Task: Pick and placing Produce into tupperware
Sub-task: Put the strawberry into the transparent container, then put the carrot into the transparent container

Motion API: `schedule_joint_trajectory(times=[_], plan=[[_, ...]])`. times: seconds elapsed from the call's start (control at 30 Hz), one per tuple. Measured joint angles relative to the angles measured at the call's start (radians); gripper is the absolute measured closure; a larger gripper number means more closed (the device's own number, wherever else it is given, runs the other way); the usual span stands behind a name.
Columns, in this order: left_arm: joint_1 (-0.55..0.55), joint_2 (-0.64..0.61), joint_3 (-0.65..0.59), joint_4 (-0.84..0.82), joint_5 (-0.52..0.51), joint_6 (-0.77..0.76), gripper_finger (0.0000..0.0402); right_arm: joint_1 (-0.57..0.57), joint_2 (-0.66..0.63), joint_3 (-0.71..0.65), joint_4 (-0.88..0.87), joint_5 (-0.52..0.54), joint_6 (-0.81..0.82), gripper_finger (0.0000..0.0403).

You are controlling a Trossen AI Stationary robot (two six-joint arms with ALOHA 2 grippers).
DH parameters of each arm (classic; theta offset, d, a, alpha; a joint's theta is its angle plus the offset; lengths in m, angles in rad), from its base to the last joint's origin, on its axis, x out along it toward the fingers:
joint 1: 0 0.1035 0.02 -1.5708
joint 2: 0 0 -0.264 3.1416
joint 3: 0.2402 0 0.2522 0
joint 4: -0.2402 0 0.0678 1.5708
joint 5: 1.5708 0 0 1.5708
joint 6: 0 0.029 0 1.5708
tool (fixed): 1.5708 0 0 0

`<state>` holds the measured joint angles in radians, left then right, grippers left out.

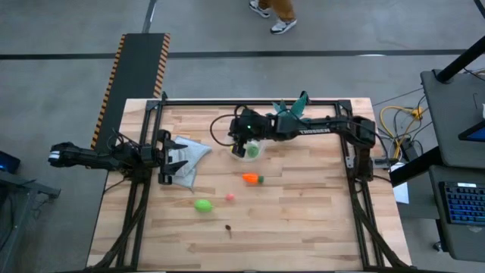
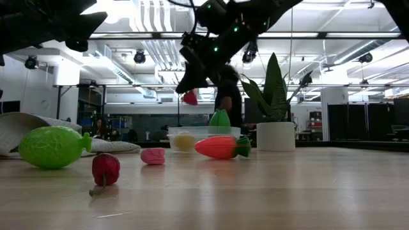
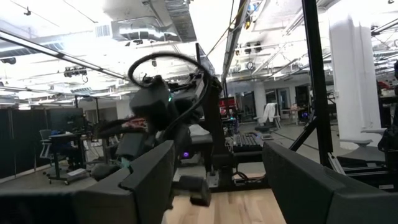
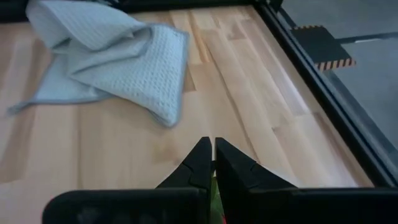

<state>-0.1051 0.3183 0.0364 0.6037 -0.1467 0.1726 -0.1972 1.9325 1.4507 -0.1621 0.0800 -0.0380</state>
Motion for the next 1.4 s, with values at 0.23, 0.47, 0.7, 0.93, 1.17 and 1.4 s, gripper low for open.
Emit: schedule_joint_trajectory(times=[0.23,0.47,0.7,0.93,1.17,1.4], plan=[[0.0,0.0,0.0,0.01,0.001,0.0,0.0171,-0.038,0.106,0.061,0.017,-0.005,0.011,0.0394],[0.0,-0.001,0.0,0.009,0.0,0.0,0.0171,-0.054,0.171,0.127,-0.055,0.001,0.011,0.0394],[0.0,0.001,0.0,0.008,0.0,-0.001,0.0171,-0.056,0.178,0.144,-0.132,0.061,0.003,0.0394],[0.0,0.002,0.0,0.008,0.0,-0.003,0.0171,-0.054,0.177,0.144,-0.145,0.059,0.003,0.0392],[0.0,0.001,0.0,0.008,0.0,-0.004,0.0171,-0.054,0.177,0.144,-0.156,0.051,0.0,0.0349],[0.0,0.002,0.0,0.008,0.001,-0.004,0.0171,-0.049,0.156,0.142,-0.157,0.047,0.035,0.0297]])
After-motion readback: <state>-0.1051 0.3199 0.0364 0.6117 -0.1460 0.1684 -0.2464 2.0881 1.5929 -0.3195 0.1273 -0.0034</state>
